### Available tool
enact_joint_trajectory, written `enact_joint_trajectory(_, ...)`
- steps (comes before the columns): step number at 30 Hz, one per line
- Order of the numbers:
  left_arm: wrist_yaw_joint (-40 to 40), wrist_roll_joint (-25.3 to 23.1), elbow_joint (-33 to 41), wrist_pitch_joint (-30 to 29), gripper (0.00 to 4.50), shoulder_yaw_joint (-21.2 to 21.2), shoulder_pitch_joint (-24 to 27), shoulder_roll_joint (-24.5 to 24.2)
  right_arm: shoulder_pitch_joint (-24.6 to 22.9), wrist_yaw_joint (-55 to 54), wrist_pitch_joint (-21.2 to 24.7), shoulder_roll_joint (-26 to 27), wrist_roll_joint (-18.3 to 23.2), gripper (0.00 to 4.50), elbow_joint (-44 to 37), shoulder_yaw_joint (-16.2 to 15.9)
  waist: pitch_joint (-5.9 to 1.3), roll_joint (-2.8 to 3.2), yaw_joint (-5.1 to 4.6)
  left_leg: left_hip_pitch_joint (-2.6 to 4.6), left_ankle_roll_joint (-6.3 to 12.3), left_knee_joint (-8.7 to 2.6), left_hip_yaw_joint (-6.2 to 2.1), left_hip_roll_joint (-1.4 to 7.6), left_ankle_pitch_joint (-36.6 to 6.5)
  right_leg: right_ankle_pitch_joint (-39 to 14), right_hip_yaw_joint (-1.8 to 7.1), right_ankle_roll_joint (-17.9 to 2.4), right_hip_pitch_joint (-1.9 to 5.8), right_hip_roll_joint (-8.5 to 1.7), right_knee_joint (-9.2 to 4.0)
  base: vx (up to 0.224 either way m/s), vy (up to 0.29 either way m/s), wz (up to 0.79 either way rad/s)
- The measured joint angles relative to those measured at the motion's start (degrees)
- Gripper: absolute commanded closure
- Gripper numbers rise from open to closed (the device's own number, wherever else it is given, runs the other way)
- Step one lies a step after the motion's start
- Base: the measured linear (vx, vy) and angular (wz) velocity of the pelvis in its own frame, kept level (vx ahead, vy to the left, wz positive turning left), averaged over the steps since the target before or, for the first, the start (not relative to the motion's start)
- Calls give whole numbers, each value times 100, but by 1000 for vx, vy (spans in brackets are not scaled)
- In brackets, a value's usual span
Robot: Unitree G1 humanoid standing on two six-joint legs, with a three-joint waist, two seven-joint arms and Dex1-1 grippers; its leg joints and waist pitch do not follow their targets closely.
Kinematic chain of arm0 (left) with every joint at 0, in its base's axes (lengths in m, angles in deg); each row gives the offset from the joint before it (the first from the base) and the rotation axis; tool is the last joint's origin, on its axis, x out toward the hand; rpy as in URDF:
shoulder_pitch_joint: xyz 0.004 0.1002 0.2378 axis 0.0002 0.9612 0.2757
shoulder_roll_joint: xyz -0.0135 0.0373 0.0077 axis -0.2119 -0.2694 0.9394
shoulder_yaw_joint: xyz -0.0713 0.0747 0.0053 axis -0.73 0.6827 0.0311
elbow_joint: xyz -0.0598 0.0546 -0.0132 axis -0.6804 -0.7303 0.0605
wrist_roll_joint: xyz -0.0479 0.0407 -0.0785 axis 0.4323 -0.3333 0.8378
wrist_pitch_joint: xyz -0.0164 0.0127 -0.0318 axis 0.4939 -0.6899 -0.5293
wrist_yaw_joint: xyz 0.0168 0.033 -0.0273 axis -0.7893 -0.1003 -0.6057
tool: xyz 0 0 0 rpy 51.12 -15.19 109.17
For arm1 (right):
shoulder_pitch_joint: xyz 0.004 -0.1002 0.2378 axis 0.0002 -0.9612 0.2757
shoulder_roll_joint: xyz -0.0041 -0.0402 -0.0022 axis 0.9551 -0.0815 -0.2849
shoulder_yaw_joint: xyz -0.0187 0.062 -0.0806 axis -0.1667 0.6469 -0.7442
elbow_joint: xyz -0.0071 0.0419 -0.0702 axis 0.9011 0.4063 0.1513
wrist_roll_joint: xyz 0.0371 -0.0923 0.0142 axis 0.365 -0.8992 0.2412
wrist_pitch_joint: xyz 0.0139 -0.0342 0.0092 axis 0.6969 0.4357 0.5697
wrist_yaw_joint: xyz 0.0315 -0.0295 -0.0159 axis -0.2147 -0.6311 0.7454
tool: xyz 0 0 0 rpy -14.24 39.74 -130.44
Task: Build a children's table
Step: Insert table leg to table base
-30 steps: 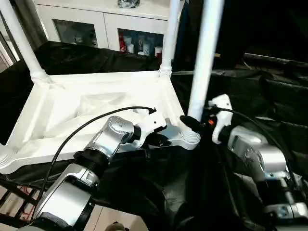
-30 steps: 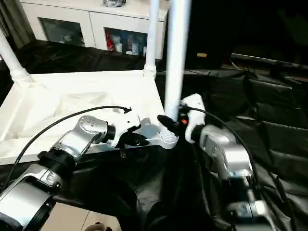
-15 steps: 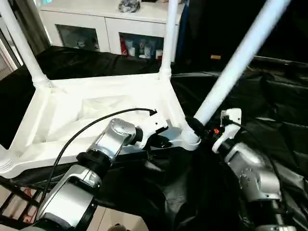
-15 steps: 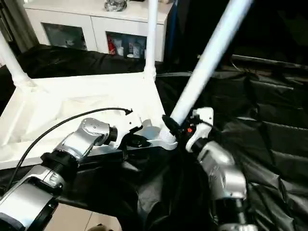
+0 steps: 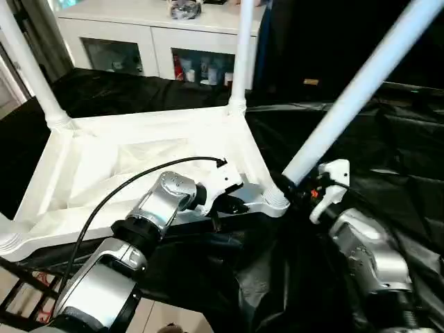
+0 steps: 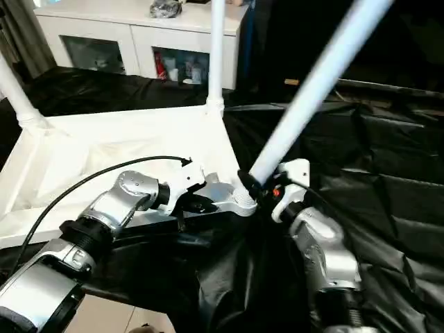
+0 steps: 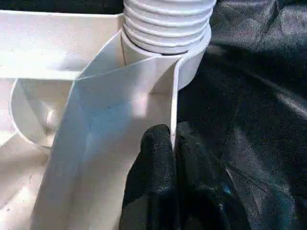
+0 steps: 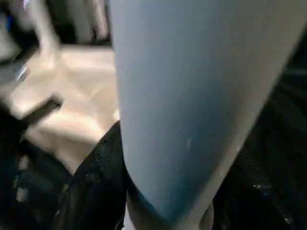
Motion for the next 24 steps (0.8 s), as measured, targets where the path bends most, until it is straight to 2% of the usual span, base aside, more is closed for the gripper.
enact_joint_trajectory(5,-1,-3,-2,9,450,0,0,1,32,18,85,-179,-226,261,-173,-196,0,-16,-3,3,1,-16,1,-1,1,-2,-4,3,2,0,-13,0,0,0)
enact_joint_trajectory(9,-7,-11,-2,29,450,0,1,-16,284,94,249,-249,-344,261,-79,-320,3,-40,-28,0,1,-15,1,-1,1,-2,-4,3,2,0,-17,0,0,0)
enact_joint_trajectory(12,15,-11,19,111,450,0,41,-105,658,343,291,-261,-383,261,312,-419,0,-69,-108,-2,1,-16,3,-1,1,-2,-3,3,2,0,-17,0,0,0)
enact_joint_trajectory(16,78,-54,176,145,450,1,147,-193,1085,706,286,-237,-388,261,888,-495,-14,-140,-206,4,0,-29,2,-1,1,-2,-8,3,5,0,-16,0,0,0)
enact_joint_trajectory(22,77,-109,347,102,450,9,209,-255,1525,1195,267,-263,-335,261,1537,-485,-8,-201,-243,11,0,-32,3,-1,1,-1,-9,1,3,0,-17,0,0,0)
enact_joint_trajectory(24,88,-116,414,98,450,31,236,-264,1542,1408,169,-323,-335,261,1645,-485,-10,-208,-236,34,0,-32,4,-1,1,0,-8,1,4,0,-17,0,0,0)
